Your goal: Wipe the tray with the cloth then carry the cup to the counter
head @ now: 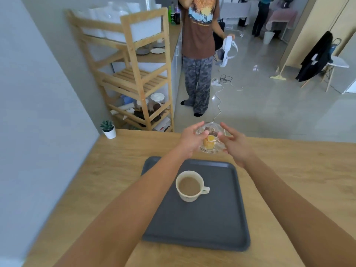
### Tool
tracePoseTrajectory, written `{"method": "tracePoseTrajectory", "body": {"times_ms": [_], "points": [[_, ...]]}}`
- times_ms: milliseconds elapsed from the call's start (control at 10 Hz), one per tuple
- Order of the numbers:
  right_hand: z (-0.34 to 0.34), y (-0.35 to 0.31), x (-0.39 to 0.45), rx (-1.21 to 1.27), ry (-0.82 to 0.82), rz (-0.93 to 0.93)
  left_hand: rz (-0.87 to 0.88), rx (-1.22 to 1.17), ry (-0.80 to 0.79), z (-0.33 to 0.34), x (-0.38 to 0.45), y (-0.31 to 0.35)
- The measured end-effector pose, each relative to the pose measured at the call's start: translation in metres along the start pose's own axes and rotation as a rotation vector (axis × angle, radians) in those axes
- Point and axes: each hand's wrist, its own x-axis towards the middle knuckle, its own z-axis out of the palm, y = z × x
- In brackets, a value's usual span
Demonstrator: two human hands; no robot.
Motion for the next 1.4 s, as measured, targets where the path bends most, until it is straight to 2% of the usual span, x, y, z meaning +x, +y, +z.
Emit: {"method": "tracePoseTrajectory", "body": {"times_ms": [300, 500, 600, 800, 1100, 1200, 1400], "points": [[0.212, -0.03, 0.035, -0.025, -0.362, -0.021, -0.109, -0.194, 0.254, -0.199, -0.024, -0.048], [0.326, -0.023, 0.05, -0.099, -0.444, -0.023, -0.211, -0.257, 0.332, -0.295, -0.018, -0.094], [0.361, -0.02, 0.059, -0.118, -0.473, 0.004, -0.236, -0.279, 0.38, -0.325, -0.011, -0.108], [0.405, -0.004, 0.082, -0.177, -0.471, 0.029, -0.222, -0.174, 0.45, -0.361, 0.014, -0.134], [0.43, -0.002, 0.096, -0.238, -0.415, -0.049, -0.206, -0.071, 0.49, -0.38, 0.038, -0.149], [0.428, -0.013, 0.089, -0.359, -0.456, -0.039, -0.206, -0.002, 0.513, -0.377, 0.036, -0.147], [0.393, -0.047, 0.057, -0.473, -0.467, -0.124, -0.222, 0.333, 0.643, -0.352, 0.018, -0.137]]}}
